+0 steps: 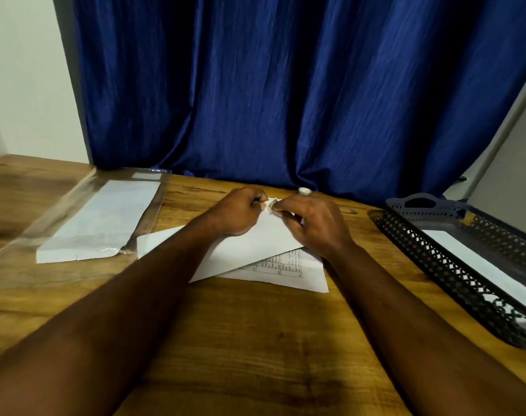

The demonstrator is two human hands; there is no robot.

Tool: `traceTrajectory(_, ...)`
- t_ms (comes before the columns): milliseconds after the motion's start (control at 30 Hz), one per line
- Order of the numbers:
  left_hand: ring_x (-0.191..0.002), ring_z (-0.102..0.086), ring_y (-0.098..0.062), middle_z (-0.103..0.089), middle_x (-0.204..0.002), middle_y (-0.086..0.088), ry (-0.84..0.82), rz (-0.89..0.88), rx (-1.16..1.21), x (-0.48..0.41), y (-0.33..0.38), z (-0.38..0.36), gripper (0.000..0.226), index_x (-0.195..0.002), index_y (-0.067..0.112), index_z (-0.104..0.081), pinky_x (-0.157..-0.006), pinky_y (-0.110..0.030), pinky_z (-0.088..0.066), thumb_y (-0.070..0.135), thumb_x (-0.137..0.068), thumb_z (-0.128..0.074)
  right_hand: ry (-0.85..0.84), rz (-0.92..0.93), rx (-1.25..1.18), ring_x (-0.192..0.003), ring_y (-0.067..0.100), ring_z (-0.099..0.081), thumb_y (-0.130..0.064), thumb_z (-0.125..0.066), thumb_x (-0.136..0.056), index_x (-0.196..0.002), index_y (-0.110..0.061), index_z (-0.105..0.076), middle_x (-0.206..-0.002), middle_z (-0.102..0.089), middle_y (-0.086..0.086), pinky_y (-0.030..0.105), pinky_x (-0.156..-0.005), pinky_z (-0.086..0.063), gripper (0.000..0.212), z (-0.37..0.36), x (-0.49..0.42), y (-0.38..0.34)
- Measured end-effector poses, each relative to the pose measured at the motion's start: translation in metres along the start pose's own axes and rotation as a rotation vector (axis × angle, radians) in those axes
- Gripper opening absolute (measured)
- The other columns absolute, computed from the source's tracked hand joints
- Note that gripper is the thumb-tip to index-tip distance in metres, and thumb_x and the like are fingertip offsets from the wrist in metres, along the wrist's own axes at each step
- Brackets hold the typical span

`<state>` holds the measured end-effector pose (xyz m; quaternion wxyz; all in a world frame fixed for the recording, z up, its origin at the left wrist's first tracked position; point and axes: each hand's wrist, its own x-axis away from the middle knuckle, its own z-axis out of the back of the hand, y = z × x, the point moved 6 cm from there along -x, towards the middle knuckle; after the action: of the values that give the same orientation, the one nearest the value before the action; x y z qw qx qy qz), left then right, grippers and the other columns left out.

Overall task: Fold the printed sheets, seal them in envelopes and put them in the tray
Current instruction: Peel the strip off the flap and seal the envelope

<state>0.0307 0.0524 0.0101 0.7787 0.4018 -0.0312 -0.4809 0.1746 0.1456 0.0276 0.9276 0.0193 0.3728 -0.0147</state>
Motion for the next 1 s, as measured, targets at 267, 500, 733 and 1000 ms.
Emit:
traceTrajectory(267,-0.066,-0.055,-0.010,-0.061,-0.066,0.010,0.002,0.016,0.105,0.0026,0.0039,0.0052,0.028,-0.082,0.023,-0.067,-0.067,-0.032,-0.046,0.022,-0.107,-0.054,0.043,-0.047,-0.081,-0.103,0.007,-0.069,-0.016,-0.073,-0.098,-0.117,-0.024,-0.080,-0.117,-0.077,-0.009,0.034,-0.085,-0.059,0.022,-0.0054,-0.0002,-0.0006)
traceTrajectory(500,-0.078,-0.060,-0.013,-0.065,-0.079,0.007,0.030,0.018,0.103,0.0016,0.0041,0.0071,0.028,-0.081,0.027,-0.066,-0.074,-0.036,-0.049,0.027,-0.107,-0.053,0.057,-0.096,-0.095,-0.101,0.007,-0.069,-0.018,-0.075,-0.097,-0.115,-0.023,-0.081,-0.114,-0.077,-0.009,0.034,-0.085,-0.059,0.020,-0.0059,0.0005,0.0016)
traceTrajectory(733,-0.099,-0.068,-0.035,-0.074,-0.098,-0.018,0.052,0.023,0.152,0.0039,0.0053,0.0085,0.032,-0.098,0.005,-0.073,-0.089,-0.049,-0.054,0.028,-0.107,-0.053,0.075,-0.131,-0.152,-0.099,0.006,-0.069,-0.021,-0.078,-0.096,-0.112,-0.023,-0.082,-0.112,-0.078,-0.011,0.031,-0.085,-0.058,0.016,-0.0065,0.0011,0.0019)
traceTrajectory(1000,-0.088,-0.070,-0.025,-0.074,-0.085,-0.003,0.031,-0.012,0.106,0.0013,0.0033,0.0059,0.026,-0.090,0.016,-0.074,-0.083,-0.049,-0.057,0.034,-0.102,-0.059,0.078,-0.176,-0.220,-0.092,0.004,-0.068,-0.021,-0.076,-0.096,-0.111,-0.022,-0.082,-0.108,-0.077,-0.011,0.033,-0.078,-0.059,0.017,-0.0098,0.0015,0.0043)
